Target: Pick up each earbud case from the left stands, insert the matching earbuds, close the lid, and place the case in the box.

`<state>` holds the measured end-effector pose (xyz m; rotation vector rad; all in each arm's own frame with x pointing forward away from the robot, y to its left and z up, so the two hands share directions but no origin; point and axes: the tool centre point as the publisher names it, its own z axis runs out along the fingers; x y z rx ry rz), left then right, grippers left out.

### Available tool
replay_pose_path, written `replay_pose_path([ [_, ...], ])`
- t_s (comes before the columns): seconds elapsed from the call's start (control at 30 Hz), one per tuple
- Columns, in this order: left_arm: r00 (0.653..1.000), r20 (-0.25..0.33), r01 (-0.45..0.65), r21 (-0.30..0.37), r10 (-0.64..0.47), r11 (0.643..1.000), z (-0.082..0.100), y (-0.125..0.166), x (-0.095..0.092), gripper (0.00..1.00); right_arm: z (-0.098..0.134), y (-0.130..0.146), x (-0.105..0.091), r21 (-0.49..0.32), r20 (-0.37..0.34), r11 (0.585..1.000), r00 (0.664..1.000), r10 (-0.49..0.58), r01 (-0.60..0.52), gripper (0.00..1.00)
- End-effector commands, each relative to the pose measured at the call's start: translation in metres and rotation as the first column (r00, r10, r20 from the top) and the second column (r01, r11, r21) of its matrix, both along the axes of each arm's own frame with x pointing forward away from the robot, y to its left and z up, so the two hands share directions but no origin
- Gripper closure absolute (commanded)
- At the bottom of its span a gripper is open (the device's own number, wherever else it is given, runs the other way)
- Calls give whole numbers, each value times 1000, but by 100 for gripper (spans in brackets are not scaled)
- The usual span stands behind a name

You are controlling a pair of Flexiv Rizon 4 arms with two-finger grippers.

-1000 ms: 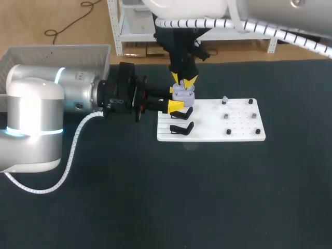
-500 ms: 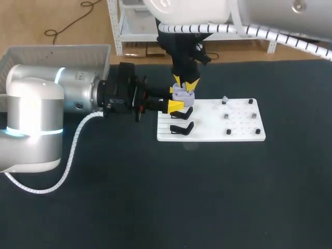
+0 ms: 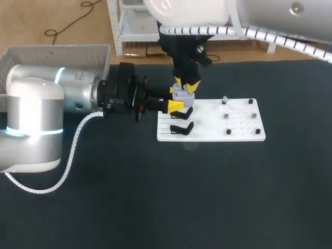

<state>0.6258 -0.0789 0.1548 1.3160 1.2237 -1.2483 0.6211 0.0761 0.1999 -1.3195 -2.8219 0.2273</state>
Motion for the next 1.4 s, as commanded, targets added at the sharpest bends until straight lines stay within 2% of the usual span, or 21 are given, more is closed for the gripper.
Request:
replay_pose_path([
  [0.03,1000,3,-2,-3,2,1000,-1,0,0,100,-1,1,4,-1,-9,1000,1000,-2,2,100],
  [0.9,1000,9,-2,-10,3,1000,1,-1,0,100,-10,-5,11,-7,-33,1000,999,-31,31,100],
  [0.93,1000,9,-2,-10,3,1000,1,-1,0,100,-10,-5,11,-3,-36,1000,999,-31,31,96],
  [1.03,1000,9,-2,-10,3,1000,1,-1,0,100,-9,-5,11,2,-37,999,999,-32,32,0],
  [1.2,1000,9,-2,-10,3,1000,1,-1,0,100,1,-9,0,33,-6,999,999,-35,35,0],
  [1.4,1000,9,-2,-10,3,1000,1,-1,0,100,20,-29,-20,139,53,989,997,-57,49,0],
])
